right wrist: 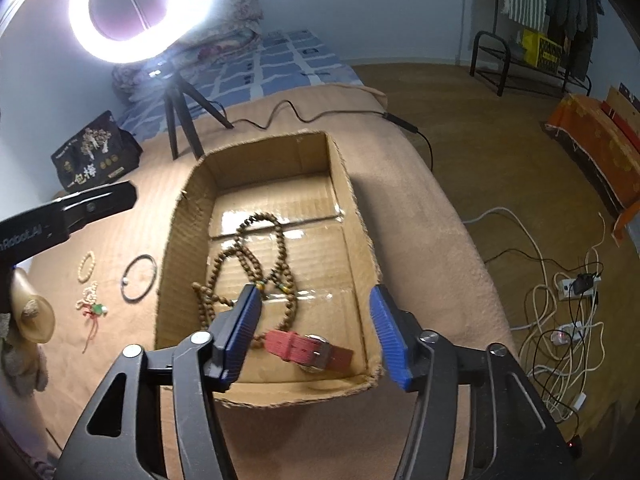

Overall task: Organize jewelry
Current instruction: 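Move the left tool to the pearl strand while the right tool reaches the blue bangle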

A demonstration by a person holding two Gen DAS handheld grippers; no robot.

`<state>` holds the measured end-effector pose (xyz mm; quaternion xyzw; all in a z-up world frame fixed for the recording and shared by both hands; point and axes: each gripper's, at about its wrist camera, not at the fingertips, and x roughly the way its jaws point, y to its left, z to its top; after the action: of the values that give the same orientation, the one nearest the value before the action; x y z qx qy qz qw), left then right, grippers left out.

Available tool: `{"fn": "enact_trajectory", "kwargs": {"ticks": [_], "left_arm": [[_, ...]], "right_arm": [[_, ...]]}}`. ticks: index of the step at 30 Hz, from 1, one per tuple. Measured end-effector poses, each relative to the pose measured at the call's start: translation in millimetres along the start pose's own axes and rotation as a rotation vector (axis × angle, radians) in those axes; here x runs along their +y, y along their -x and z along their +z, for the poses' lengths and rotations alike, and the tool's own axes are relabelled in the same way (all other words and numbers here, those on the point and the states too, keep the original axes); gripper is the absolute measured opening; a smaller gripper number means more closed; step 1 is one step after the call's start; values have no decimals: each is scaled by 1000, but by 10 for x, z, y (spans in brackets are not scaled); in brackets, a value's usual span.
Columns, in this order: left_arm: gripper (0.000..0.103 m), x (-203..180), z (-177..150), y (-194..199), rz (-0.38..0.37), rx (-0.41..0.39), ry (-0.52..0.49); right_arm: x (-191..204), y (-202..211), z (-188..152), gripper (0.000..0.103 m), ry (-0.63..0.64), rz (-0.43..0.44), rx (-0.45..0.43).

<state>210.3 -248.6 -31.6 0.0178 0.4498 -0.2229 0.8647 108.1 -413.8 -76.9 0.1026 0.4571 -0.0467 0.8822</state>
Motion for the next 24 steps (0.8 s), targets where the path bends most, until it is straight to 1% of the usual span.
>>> {"fn": "enact_trajectory", "kwargs": {"ticks": [4,6,7,9,13,14,17,21,24], "left_arm": [[39,287,-30,200,27,-35,5],[39,490,-69,310,35,-49,22],[39,582,-96,363,35,-56,30],[39,807,-160,478,39,-74,50],[39,1176,-314,645,73,-95,67],[39,1281,-372,675,97,-94,63],[39,1500,-520,703,137,-75,60],[39,1799,-712,676,147,-38,98],[39,2009,-824,610,132,-2,139]], "right_arm": [[163,35,29,61,37,12,-25],[253,41,39,63,56,17,-33],[298,43,44,64,64,22,-36],[398,42,50,72,78,37,-45],[597,24,59,72,100,78,-62],[636,21,58,73,102,87,-63],[800,-17,83,77,107,138,-57],[1047,-64,111,77,131,164,-51],[1225,-137,114,77,147,190,-29]]}}
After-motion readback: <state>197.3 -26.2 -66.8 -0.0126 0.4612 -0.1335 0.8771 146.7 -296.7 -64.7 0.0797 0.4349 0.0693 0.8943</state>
